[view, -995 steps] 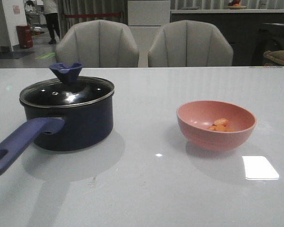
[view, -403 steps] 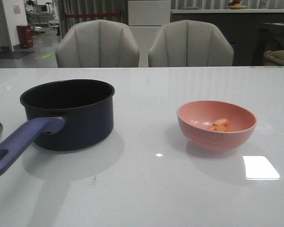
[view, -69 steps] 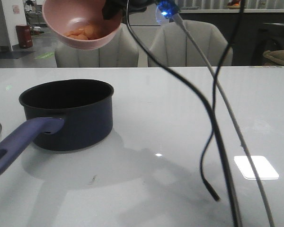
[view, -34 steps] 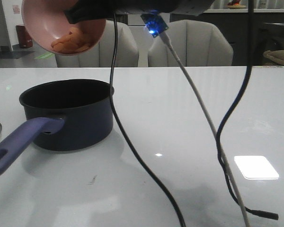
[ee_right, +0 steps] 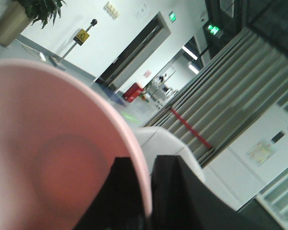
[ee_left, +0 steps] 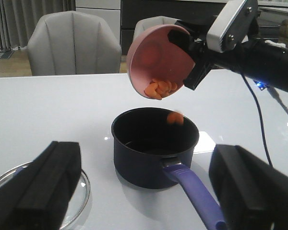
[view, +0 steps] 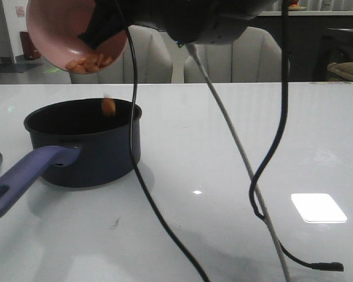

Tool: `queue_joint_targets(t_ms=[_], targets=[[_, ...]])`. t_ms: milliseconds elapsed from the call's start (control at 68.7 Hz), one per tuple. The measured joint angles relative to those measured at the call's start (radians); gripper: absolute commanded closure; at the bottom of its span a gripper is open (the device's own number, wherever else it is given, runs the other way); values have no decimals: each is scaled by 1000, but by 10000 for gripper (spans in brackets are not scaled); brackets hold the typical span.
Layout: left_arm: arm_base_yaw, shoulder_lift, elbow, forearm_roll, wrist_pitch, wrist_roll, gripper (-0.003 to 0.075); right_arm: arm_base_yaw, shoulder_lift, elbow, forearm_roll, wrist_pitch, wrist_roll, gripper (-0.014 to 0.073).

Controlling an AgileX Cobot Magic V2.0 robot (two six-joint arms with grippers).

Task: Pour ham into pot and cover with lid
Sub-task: 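Tilt the pink bowl with the right gripper to pour pieces into pot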

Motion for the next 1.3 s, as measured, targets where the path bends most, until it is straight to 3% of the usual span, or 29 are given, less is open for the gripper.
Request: queue_joint_targets(t_ms=[160, 422, 611, 757, 859, 975, 1179, 1295], targets=[[0, 0, 0, 0, 0, 0, 137, 28, 37, 0, 30, -75, -115, 459], [0, 0, 0, 0, 0, 0, 137, 30, 41, 0, 46, -144, -182, 459], [0, 0, 0, 0, 0, 0, 137, 30, 41, 0, 74, -161, -161, 459], [0, 0, 0, 0, 0, 0, 137, 30, 41, 0, 146, -159, -25, 459], [0, 0, 0, 0, 0, 0, 137, 30, 28, 0, 226, -67, 120, 459], [0, 0, 0, 0, 0, 0, 137, 28, -6, -10, 277, 78, 195, 459], [0, 0, 0, 0, 0, 0, 137, 28, -125, -12, 348, 348, 212, 459], [0, 0, 0, 0, 0, 0, 137, 13, -205, -12, 401, 538, 159, 459]])
